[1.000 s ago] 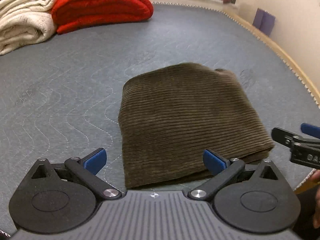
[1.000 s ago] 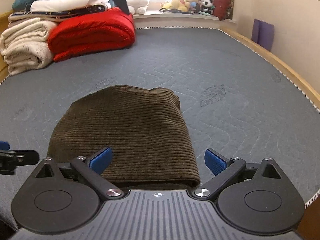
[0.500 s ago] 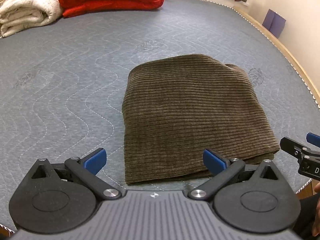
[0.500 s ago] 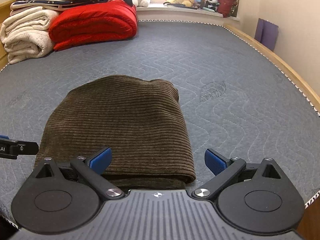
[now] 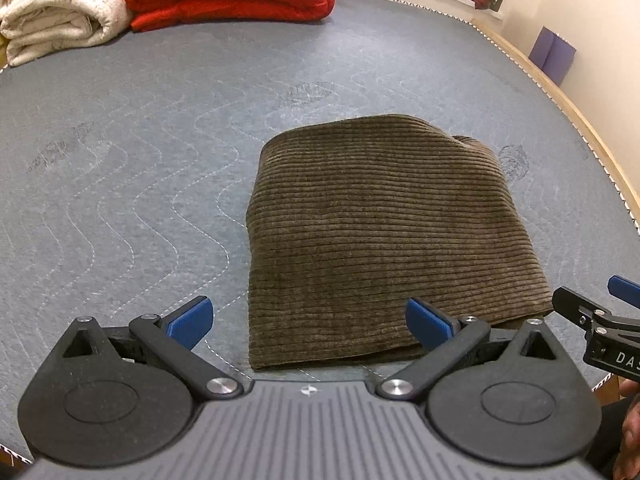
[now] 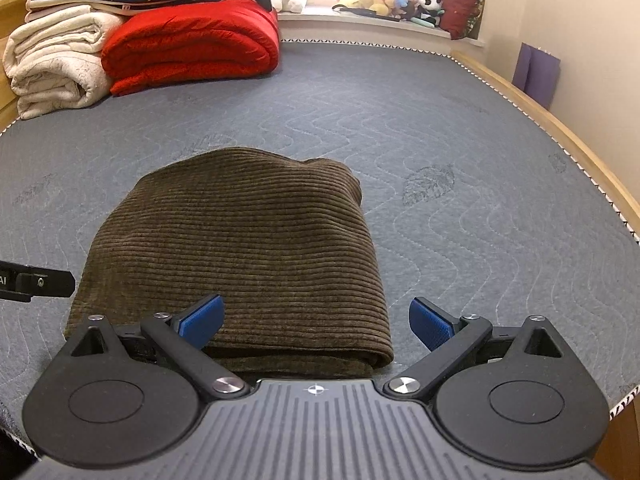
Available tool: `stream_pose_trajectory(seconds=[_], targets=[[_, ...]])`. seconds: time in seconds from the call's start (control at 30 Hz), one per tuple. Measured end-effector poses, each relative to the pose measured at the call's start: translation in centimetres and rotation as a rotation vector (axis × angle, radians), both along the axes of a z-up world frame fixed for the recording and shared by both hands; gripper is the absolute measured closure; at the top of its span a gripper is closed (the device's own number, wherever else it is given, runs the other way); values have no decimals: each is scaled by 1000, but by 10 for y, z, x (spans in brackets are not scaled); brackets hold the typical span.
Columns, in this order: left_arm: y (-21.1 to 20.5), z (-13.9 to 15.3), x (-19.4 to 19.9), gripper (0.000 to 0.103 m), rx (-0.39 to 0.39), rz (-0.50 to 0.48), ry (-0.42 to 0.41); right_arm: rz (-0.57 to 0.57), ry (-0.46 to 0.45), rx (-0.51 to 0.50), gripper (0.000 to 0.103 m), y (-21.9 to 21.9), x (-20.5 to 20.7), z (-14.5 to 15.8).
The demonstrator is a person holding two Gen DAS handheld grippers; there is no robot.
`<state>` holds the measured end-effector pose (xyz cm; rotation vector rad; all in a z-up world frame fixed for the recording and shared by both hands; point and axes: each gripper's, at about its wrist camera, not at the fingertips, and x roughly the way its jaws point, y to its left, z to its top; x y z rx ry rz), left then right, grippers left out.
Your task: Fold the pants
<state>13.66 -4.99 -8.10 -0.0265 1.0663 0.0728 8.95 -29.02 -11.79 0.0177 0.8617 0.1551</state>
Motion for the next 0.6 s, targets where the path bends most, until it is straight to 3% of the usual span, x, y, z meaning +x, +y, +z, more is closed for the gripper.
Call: stream_pose_trajectory(seconds=[0.6], targets=[[-1, 1, 0, 0, -30, 2, 7, 14, -7, -6, 4, 2, 0, 1]])
